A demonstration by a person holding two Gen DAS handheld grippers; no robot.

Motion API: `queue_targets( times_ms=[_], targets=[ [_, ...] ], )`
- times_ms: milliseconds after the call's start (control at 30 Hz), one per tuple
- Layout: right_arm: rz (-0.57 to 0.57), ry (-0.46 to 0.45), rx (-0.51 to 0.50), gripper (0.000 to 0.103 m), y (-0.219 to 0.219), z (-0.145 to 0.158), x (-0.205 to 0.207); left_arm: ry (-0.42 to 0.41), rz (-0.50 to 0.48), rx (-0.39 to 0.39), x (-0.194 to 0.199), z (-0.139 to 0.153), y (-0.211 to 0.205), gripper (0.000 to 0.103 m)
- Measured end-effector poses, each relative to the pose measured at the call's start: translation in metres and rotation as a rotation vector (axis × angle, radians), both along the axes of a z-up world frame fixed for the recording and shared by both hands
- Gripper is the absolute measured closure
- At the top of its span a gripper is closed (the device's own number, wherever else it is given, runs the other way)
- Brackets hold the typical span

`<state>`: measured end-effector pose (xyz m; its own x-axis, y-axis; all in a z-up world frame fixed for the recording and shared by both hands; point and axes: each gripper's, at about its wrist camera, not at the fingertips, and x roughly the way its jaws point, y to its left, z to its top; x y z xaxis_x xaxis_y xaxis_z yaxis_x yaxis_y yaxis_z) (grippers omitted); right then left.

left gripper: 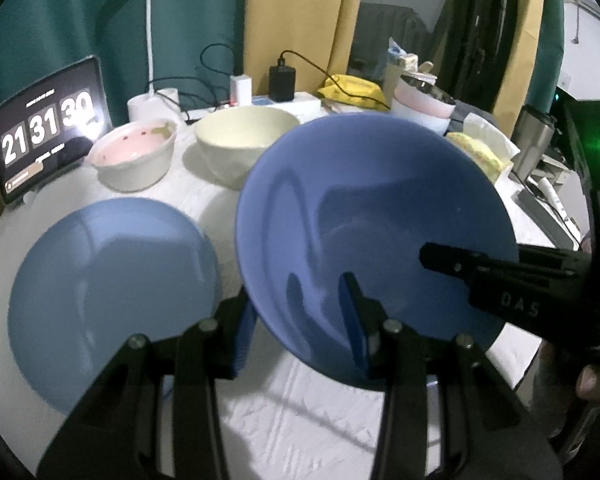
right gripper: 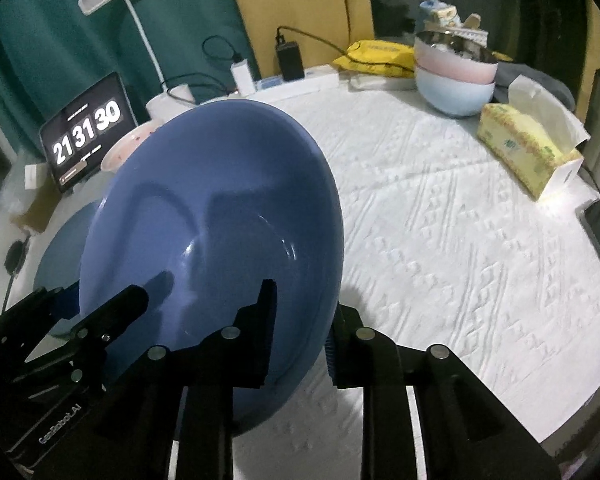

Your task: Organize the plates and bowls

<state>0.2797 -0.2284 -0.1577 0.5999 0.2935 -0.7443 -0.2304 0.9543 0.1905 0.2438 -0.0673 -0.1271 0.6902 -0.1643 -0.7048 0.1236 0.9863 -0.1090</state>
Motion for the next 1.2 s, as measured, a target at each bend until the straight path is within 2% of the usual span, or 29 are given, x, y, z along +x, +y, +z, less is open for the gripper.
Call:
queue_targets(
  times_ms=[133,667,800,1200],
  targets=[
    [0.016,0.014,0.005,0.070,0.008,-0.002,-0.001,0.003,-0.001,-0.001,-0.003,-0.001,0.006,0.061],
    [-0.040,-0.033,-0.037,0.068,0.006,0.014,0.003,0.009,-0.050,0.011,0.011,-0.001,0.003,0.061],
    [-0.051,-0.056,-0.043,0.068,0.003,0.021,0.004,-0.008,-0.038,0.004,0.010,0.007,0.009,0.057],
    [-0.064,-0.116,-0.048,0.068,-0.001,0.044,0.011,-0.066,-0.001,0.007,0.013,0.033,0.025,0.056]
  ],
)
